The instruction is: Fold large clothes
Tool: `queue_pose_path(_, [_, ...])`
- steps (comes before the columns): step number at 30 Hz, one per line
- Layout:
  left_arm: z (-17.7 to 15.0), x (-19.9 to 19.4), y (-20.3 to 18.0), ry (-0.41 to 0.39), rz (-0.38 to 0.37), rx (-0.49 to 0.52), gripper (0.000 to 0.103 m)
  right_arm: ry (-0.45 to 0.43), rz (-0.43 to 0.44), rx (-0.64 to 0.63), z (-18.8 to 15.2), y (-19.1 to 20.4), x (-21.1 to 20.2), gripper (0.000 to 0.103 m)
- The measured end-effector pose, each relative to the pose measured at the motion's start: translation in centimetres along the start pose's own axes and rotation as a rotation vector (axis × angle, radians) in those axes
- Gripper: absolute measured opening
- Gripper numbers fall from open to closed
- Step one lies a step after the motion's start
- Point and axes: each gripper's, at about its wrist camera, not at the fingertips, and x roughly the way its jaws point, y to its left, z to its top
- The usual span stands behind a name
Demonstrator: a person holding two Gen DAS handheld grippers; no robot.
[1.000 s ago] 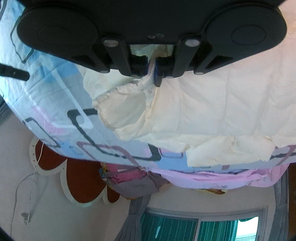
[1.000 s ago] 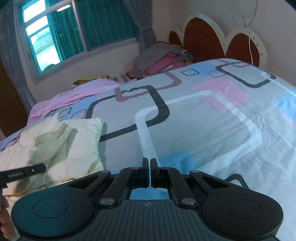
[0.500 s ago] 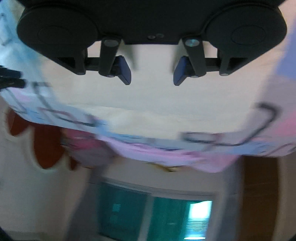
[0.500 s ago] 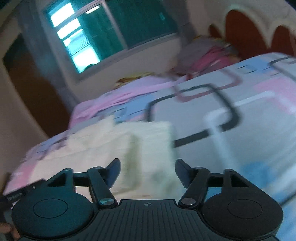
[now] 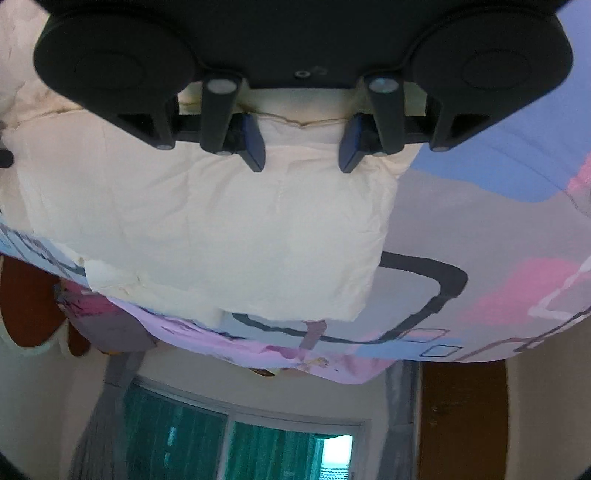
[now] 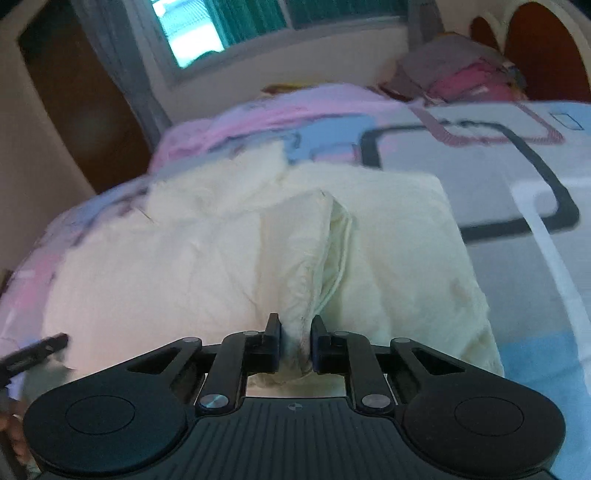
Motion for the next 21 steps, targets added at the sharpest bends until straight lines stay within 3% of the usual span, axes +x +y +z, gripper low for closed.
queue_pose_path(4, [0.6,-0.3,0.1,0.02,-0.014,0.033,0.043,0.003,-0.011,-0.021,0.3,0.2,-0.9,0.016])
queue_pose_path(5, [1.0,-1.0,0.3,0.005,-0.018,0.026,0.045,-0.026,-0.039,-0.03,0.6,0.3,-1.7,0.023])
queue_pose_path(6, [1.4,-1.6,0.5,-0.02,-0.026,0.023,0.048,-0.073,-0.098,-0.048,0.9,0.6,-2.7,0.052])
queue_pose_path(7, [1.9,-2.0,0.7,-0.045,-0.029,0.024,0.052,-0.137,-0.133,-0.071,1.2,0.9,-3.6,0.074])
queue_pose_path(9, [3.4,-1.7,0.9,-0.072,-0.044,0.034,0.054,-0.18,-0.117,-0.104,2.1,1.5,-4.1,0.072])
queue_pose_path(10, [4.4,-1.1,0.8,-0.077,-0.053,0.039,0.053,-0.177,-0.124,-0.114,2.7,1.9,-3.7,0.057])
queue_pose_path(12, [6.1,0.4,0.3,-0.082,-0.068,0.053,0.053,-0.154,-0.126,-0.139,4.2,2.9,-2.0,0.039])
queue_pose_path(16, [8.5,5.6,-0.5,-0.016,-0.1,0.083,0.053,-0.08,-0.15,-0.196,5.7,4.0,2.7,0.033])
queue_pose_path(18, [8.5,7.8,-0.3,0.018,-0.077,0.113,0.054,-0.043,-0.185,-0.206,5.5,3.5,4.9,0.034])
queue_pose_path(20, [8.0,9.5,0.6,0.058,-0.082,0.108,0.065,-0.029,-0.198,-0.215,4.7,2.6,6.4,0.034])
queue_pose_path(21, [7.6,9.9,1.0,0.061,-0.091,0.114,0.065,-0.031,-0.195,-0.212,4.4,2.3,6.8,0.034])
